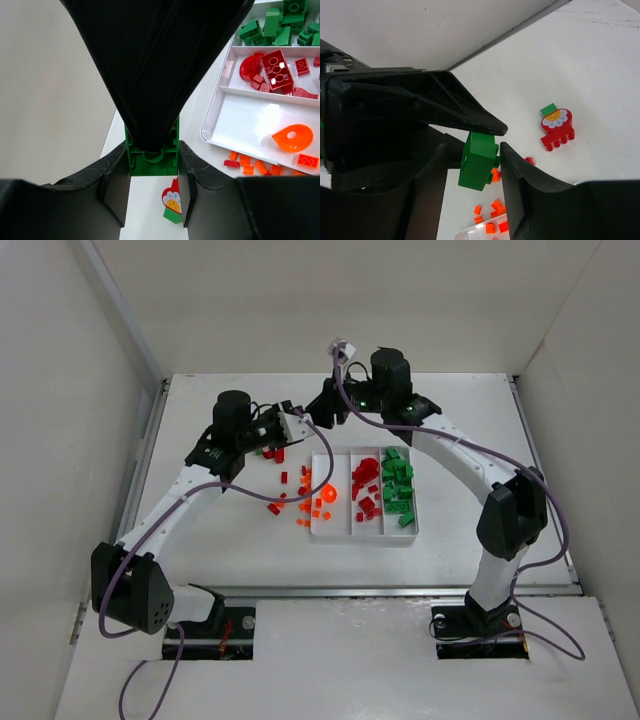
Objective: Sort the legos into containers by color
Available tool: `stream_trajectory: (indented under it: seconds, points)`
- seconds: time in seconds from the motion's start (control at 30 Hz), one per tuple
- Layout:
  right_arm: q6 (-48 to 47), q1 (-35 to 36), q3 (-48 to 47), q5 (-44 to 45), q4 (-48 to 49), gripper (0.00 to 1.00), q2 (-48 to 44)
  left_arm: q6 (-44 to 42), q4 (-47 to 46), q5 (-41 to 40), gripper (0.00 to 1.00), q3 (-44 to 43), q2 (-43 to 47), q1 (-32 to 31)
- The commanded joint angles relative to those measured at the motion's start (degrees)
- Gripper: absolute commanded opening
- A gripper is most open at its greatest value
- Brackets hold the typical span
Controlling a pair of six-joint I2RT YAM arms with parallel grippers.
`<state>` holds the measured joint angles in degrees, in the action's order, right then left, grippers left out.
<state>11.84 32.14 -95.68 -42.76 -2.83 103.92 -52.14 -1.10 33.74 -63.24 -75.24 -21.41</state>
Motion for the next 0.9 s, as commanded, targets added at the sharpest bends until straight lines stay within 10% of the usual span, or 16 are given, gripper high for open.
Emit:
stream_trajectory:
  seconds: [0.0, 0.37, 0.5, 0.53, 0.87]
  points:
    - [0.4, 0.5, -2.6, -3.3, 2.6, 0.50, 1.0, 0.5, -3.5, 1.2, 0.00, 0.0, 1.2, -0.3]
    - [0.9, 0.5, -3.2, -6.6, 2.6, 0.00, 2.8, 1.0, -4.0, 0.6, 0.00, 0.0, 1.2, -0.3]
    - [1.4, -0.2, -2.1, -6.0, 2.6, 0.00, 2.2, 1.5, -4.0, 0.1, 0.54, 0.6, 1.2, -0.3]
    - [1.4, -0.8, -0.8, -5.1, 2.6, 0.00, 0.9, 1.5, -4.0, 0.1, 0.93, 0.6, 1.2, -0.3]
    - [-6.9, -11.0, 7.2, 19.3, -19.1, 0.00, -8.3, 8.8, -6.0, -6.0, 1.00, 3.7, 1.2, -0.3]
